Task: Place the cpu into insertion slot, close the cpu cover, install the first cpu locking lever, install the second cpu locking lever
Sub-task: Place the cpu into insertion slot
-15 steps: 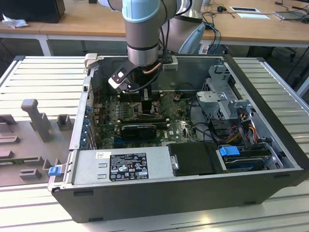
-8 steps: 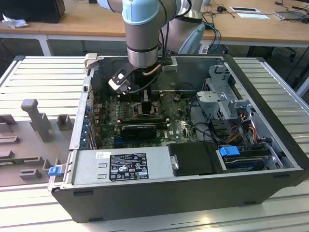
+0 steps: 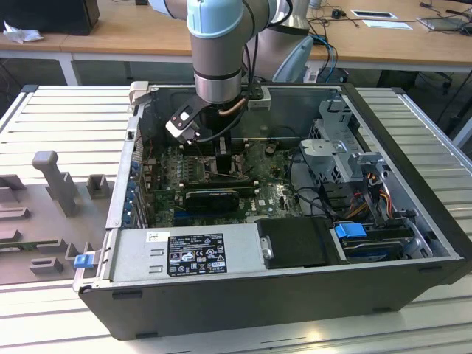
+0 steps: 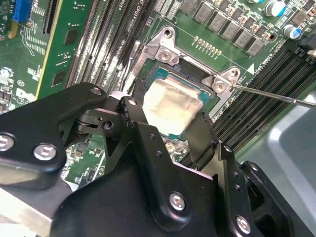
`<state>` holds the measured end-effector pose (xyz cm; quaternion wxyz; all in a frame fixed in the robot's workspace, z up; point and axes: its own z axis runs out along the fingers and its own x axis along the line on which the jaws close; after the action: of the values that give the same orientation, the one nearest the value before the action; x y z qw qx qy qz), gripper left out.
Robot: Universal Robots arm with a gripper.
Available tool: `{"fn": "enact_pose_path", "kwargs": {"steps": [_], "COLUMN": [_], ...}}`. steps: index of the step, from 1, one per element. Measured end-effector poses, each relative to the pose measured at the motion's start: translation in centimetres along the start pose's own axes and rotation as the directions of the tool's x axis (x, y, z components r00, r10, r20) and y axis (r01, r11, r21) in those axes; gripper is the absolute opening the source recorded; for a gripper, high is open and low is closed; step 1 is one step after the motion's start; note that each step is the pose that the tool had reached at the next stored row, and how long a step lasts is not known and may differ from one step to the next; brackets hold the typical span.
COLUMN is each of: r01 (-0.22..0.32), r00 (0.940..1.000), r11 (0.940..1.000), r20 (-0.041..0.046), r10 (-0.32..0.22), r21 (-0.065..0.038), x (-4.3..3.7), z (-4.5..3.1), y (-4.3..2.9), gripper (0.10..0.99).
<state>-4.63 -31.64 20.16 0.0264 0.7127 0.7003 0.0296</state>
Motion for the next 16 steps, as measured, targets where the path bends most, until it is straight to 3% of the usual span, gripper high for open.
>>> {"fn": "enact_pose_path", "kwargs": {"steps": [3,8,13,14,16], "r01": [-0.001,-0.001,-0.001,-0.001,-0.001], "r00": [0.9999,0.9999,0.9999,0.9999,1.0], "r11": [1.0,1.0,1.0,1.0,1.0], "r20": [-0.011,-0.0114,-0.0101,-0.01,-0.0099], "r10": [0.001,0.001,0.001,0.001,0.001], "r21": [0.0,0.0,0.001,0.0,0.0], "x": [0.06,0.06,0.07,0.07,0.07], "z": [0.01,-0.76,-1.39,-1.46,-1.65], "y": [-0.01,0.06,0.11,0.12,0.13], "gripper": [0.604,0.588,0.282,0.282,0.161]}}
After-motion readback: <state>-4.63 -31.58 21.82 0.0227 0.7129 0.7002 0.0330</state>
